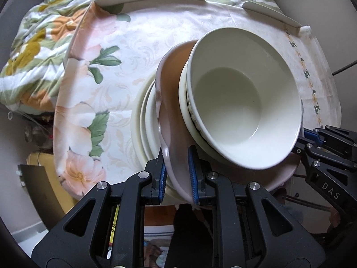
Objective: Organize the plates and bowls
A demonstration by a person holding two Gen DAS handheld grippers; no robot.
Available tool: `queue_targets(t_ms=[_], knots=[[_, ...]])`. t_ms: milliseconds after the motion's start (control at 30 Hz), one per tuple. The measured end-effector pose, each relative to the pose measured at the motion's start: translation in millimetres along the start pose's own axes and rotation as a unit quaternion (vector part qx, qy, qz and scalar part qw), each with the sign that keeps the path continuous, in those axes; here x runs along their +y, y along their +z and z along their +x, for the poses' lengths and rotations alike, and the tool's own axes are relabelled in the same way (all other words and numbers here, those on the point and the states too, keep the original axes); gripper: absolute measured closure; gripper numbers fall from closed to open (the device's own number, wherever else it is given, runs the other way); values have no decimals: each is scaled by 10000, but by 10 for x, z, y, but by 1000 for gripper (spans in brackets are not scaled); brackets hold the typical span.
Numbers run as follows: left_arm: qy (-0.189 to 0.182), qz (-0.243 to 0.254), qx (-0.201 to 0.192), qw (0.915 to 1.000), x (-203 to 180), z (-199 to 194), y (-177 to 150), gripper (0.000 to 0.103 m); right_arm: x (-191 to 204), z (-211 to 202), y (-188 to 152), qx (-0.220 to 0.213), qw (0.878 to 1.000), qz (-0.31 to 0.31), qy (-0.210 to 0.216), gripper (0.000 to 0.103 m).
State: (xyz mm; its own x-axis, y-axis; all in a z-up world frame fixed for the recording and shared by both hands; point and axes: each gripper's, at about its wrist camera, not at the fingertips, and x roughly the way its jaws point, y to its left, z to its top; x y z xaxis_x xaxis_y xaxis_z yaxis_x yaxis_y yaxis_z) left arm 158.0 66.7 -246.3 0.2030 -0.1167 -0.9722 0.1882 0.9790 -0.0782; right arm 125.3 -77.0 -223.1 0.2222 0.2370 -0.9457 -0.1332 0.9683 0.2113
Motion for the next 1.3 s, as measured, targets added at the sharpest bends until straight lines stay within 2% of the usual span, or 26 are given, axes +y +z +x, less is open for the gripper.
queue_targets(t_ms=[267,433,467,600,867,933,967,1067,1100,1133,1233,1300], knots=[[327,255,-241,9988,-67,-247,-74,88,13,-179,-65,-206,9997,34,-136,89],[326,291,-391,9983,-84,-347,-173,88,24,-334,-137,-422,9988,151,-188,89],[311,293,-429,9982,-82,-373,-200,88,19,-360,-158,-461,9986,184,-208,87],[202,293,-620,9974,-83,-507,-333,88,25,-472,-283,-629,9972,343,-200,58],[113,61,-1026,9946,-216,-828,-701,88,41,-817,-592,-1091,9931,334,-253,56],[84,-25,-1221,9925,-284,-959,-805,88,23,-923,-694,-1219,9918,272,-268,50],[40,-83,-1312,9913,-318,-1033,-863,88,11,-991,-761,-1303,9908,243,-275,42],[-112,-287,-1632,9861,-422,-1275,-1044,87,-64,-1195,-962,-1506,9878,264,-289,17],[-72,-327,-1799,9831,-484,-1382,-1102,87,-86,-1277,-1030,-1604,9862,265,-312,12],[-46,-346,-1923,9807,-520,-1459,-1135,87,-100,-1345,-1076,-1691,9846,254,-369,10],[38,-396,-2543,9663,-606,-1813,-1276,87,-109,-1704,-1229,-2139,9746,237,-624,8],[195,-340,-3216,9461,-656,-2158,-1387,87,-84,-2016,-1313,-2595,9621,244,-799,8]])
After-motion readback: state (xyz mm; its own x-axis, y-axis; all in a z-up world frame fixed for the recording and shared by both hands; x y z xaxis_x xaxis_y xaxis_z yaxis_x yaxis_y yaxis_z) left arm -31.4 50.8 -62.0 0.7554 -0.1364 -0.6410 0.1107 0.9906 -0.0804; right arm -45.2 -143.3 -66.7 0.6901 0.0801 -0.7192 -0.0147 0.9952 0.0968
